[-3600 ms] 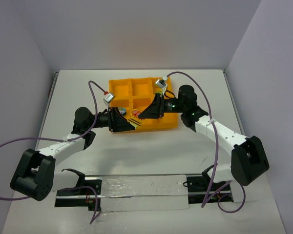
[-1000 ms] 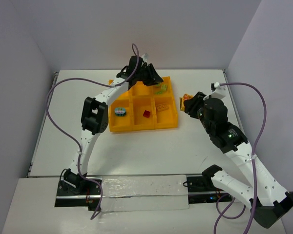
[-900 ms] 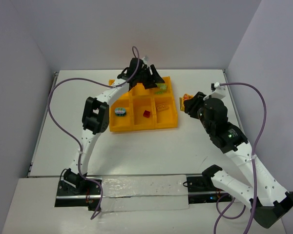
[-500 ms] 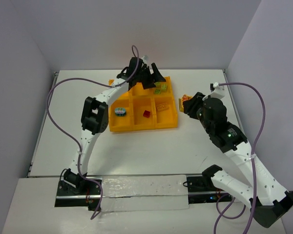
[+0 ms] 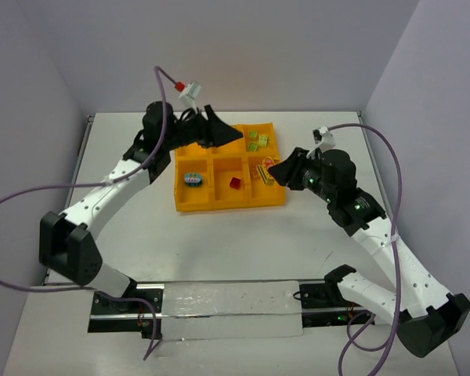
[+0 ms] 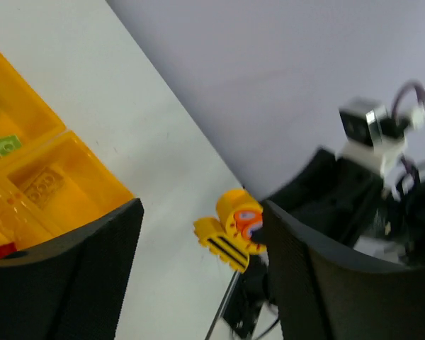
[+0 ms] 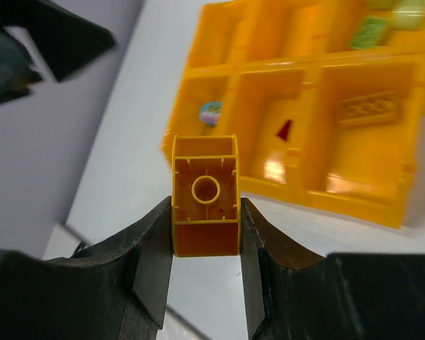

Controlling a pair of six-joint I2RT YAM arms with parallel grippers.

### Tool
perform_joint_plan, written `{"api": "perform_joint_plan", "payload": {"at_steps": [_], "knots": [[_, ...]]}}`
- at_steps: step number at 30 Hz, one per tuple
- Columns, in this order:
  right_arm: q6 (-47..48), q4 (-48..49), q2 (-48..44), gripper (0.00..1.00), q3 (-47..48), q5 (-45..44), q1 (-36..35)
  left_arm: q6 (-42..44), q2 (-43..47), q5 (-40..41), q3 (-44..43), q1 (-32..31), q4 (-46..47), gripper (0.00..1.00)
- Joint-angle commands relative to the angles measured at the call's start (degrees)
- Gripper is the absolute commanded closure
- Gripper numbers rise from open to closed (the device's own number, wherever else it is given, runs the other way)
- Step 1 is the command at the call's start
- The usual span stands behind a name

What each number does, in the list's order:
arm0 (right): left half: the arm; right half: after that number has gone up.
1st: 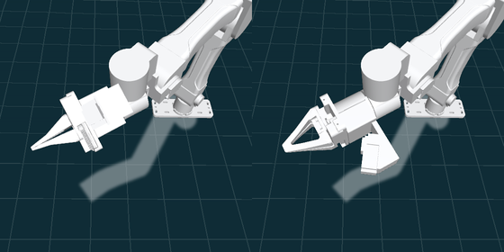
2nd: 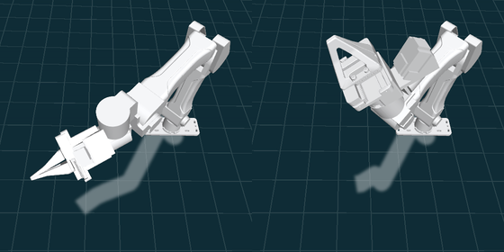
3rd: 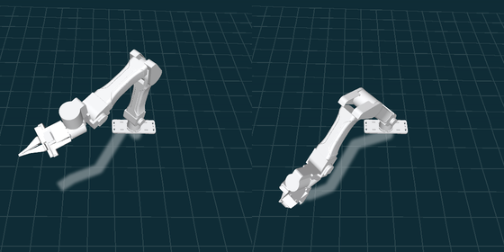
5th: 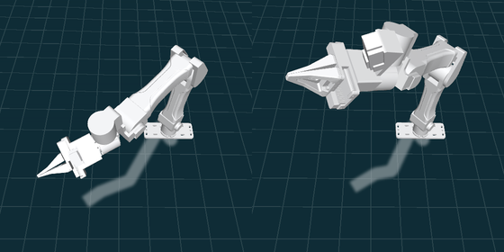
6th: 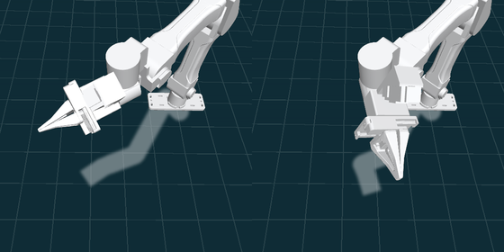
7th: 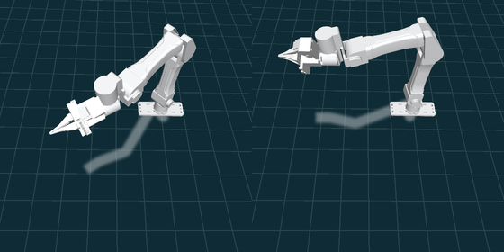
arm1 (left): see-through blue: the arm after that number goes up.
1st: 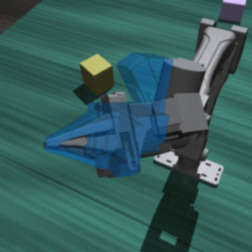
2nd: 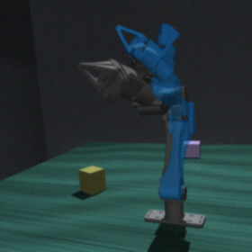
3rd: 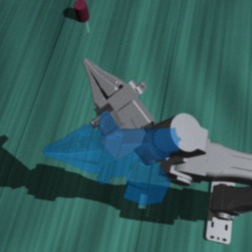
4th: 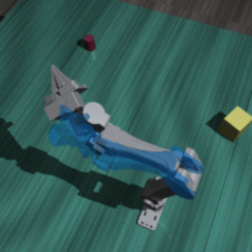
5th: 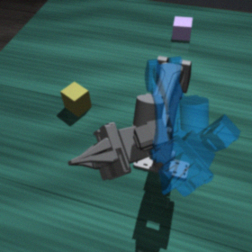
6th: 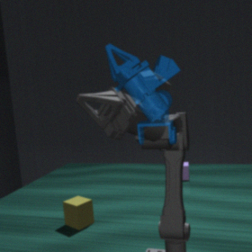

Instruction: Sort the legos into containers by color

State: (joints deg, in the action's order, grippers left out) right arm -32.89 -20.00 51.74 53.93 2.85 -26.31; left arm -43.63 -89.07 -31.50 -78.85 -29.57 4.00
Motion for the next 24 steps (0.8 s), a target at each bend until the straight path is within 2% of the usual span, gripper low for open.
{"api": "perform_joint_plan", "payload": {"at_steps": [1, 4, 8, 13, 24], "knots": [[2.22, 10.71, 1.00, 1.00, 0.47, 22.17, 2.33, 1.02, 5.24, -15.60, 14.05, 3.22, 13.03, 0.19], [1.49, 15.47, 3.03, 1.00, 0.18, 34.20, 2.90, 2.08, 9.54, -20.95, 19.66, 4.02, 15.48, 0.15], [-1.79, 23.52, 4.65, 1.00, -1.04, 42.58, 3.12, 6.19, 15.07, -25.14, 22.78, 4.50, 14.08, 0.13], [-4.59, 28.84, 7.01, 1.00, -1.37, 50.98, 2.98, 7.15, 19.07, -30.68, 25.42, 5.23, 16.13, 0.13], [-4.09, 29.40, 7.91, 1.00, -0.93, 52.41, 2.85, 1.64, 16.87, -36.33, 26.12, 4.90, 24.04, 0.14]]}}
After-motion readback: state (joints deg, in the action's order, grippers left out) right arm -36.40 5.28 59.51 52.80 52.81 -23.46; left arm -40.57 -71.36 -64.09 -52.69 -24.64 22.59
